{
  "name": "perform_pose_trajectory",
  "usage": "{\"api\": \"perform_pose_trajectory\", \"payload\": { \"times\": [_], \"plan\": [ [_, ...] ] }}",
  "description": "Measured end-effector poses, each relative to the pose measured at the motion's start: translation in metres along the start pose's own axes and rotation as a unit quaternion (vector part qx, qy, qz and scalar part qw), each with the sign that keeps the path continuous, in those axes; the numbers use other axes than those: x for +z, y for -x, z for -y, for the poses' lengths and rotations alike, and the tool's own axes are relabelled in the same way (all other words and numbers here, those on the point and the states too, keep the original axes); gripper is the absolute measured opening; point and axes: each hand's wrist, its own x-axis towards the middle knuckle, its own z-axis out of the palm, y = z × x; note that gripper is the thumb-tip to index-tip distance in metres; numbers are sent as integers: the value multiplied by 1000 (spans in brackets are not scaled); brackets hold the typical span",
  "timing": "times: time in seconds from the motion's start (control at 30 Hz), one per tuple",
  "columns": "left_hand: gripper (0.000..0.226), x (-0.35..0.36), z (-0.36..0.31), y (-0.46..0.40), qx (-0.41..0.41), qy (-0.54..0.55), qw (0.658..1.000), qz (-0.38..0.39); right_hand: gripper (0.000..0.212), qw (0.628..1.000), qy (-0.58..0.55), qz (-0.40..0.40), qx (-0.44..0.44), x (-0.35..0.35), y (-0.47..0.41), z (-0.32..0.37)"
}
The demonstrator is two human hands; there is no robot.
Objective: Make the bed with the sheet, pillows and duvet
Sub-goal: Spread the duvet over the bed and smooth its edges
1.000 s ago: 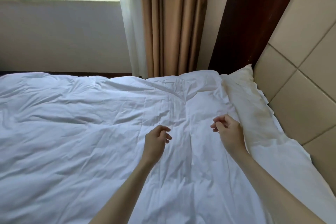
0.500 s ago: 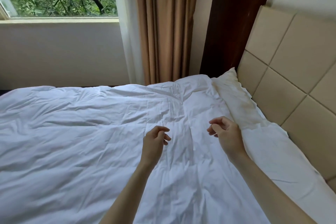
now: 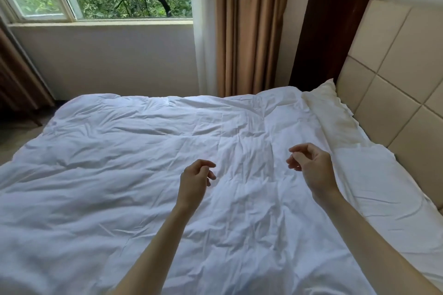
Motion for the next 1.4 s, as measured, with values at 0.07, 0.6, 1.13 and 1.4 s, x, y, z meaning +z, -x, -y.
{"api": "perform_pose_trajectory", "payload": {
  "times": [0.07, 0.6, 1.13, 1.4],
  "plan": [
    [28, -21, 7, 19, -14, 11, 1000, -20, 18, 1000, -5, 16, 5, 12, 18, 5],
    [31, -202, 97, 54, -102, 72, 984, -129, 17, 995, -10, 81, 49, 180, 110, 9],
    [32, -463, 164, 11, -149, 34, 972, -180, 19, 988, 1, 127, 85, 458, 178, 13],
    [30, -507, 183, -29, -150, 48, 964, -215, 16, 978, 17, 180, 105, 526, 148, -10]
  ]
}}
